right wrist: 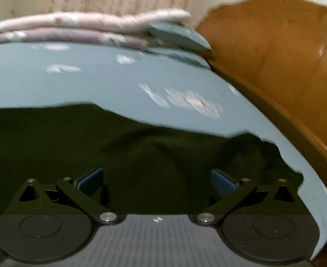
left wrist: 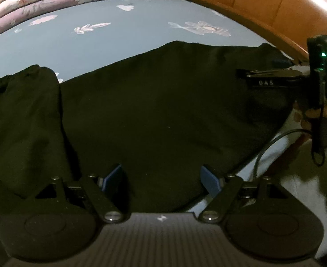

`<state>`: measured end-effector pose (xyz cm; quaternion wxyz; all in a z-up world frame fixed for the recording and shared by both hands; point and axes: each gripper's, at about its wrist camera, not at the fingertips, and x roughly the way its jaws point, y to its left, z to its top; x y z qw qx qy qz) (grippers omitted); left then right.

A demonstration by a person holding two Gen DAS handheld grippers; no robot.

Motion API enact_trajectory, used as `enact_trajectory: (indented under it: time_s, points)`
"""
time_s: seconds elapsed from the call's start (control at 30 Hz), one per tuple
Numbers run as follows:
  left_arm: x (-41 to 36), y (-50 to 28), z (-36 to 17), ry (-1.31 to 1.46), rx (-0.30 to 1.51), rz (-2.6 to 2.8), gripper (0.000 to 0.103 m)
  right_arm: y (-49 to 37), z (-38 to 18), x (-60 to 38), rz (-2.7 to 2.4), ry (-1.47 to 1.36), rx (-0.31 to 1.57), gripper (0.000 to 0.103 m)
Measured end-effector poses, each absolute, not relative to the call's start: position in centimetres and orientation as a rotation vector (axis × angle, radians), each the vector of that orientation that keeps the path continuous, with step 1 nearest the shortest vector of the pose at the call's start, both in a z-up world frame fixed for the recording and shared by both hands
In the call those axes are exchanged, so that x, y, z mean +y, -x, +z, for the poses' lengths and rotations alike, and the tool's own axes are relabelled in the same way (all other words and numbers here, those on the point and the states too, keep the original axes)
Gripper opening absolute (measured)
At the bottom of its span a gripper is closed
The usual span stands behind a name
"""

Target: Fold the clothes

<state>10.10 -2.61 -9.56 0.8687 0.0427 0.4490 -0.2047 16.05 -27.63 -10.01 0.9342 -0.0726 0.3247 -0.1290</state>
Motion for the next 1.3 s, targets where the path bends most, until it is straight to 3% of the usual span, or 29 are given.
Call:
enact_trajectory:
  time_s: [0.1, 0.33, 0.53, 0.63, 0.83, 1.07, 1.3]
  points:
    - [-2.9, -10.4, -10.0, -0.108, 0.947, -0.422, 0.078, -14.4, -11.0, -31.2, -0.294, 0.002, 0.698, 0.103]
    - [-2.8, -10.6, -10.4, -0.111, 0.933, -0.435, 0.083, -12.8, -9.4, -33.2, -0.226, -0.187, 0.555, 0.103]
    - [-3.2, -10.9, -10.1, -0.126, 0.947, -0.423, 0.084, -18.8, -8.0, -31.3, -0.19, -0.073, 0.536, 0.103]
    - [-3.3, -11.5, -9.1, -0.128, 0.956, -0.399, 0.084, -20.8, -9.7, -32.4, -0.203, -0.087, 0.639, 0.103]
    - [-4.3, -14.2, -4.6, -0.115, 0.883, -0.399, 0.084, -18.4, -9.7, -35.1, -0.207, -0.134, 0.637, 0.103]
    - [-12.1, -21.0, -3.0, 0.034, 0.868, -0.633, 0.084, -16.0, -8.3, -36.4, -0.19, -0.099, 0.522, 0.103]
    - [-22.7, -28.1, -4.8, 0.19, 0.908, -0.885, 0.084, -15.0, -9.5, -38.1, -0.216, -0.052, 0.559, 0.103]
